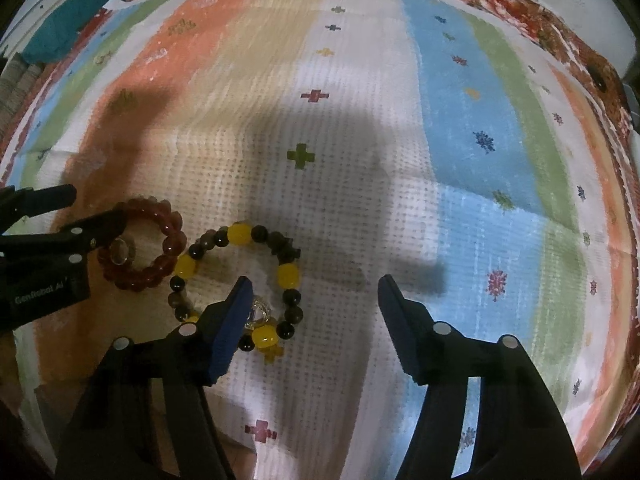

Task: Organize jewelry
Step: 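Grasp the red bead bracelet with the left tool while the right tool grasps the yellow-black bracelet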

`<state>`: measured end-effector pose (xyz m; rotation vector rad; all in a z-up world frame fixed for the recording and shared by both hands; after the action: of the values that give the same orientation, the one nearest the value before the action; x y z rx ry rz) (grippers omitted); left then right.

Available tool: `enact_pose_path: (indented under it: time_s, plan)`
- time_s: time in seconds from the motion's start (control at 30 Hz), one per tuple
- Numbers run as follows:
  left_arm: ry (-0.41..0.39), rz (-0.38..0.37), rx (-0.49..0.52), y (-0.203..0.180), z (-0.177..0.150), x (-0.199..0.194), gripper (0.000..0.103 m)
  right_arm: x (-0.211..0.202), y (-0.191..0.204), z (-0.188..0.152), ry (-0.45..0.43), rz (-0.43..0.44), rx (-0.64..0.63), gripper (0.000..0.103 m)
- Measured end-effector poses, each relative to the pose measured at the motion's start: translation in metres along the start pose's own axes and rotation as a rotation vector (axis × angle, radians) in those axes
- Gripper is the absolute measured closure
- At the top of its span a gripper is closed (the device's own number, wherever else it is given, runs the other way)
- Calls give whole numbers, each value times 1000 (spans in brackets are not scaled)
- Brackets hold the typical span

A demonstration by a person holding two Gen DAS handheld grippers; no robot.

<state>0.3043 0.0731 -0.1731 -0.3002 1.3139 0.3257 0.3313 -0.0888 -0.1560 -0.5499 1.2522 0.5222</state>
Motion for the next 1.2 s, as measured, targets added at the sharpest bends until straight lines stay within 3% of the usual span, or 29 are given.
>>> enact_pose_path:
  time_s: [0.17,0.23,0.3,0.4,0.43,0.47,0.57,0.9,1.2]
  plan:
    - [14,11,7,-2,1,11,32,7,2,2,6,1,-17,48]
    - [7,17,16,-4,2,12,33,7,3,3,4,-4,-25,57]
    - [0,9,26,-6,1,12,39,8,4,4,4,-15,-35,66]
    - [-6,8,31,-6,0,11,55,9,2,3,1,-20,-38,83]
    - [-7,9,20,-3,0,10,65,9,1,3,-1,-22,-35,91]
    - [-7,9,10,-1,0,10,74,9,0,3,-5,-22,-32,91]
    - [-8,8,-3,6,-1,9,87,6,-5,3,-28,-35,-27,91]
    - [-37,-24,-43,20,-12,-18,90,-26,-8,6,-123,-49,-27,91]
    - [-102,-54,-29,15,-15,-48,90,-53,2,7,-184,20,-28,91]
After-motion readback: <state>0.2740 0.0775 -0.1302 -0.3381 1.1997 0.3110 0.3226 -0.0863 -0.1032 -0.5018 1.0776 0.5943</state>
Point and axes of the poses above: each gripper's, at about its wrist camera, not at the fingertips, and x roughly the way its jaws point, y to its left, z to its top, the point moved 1 cm from there along x, roughly the way its jaws point, and after that the axes turned 12 degrees about -x, right-handed, at the moved point
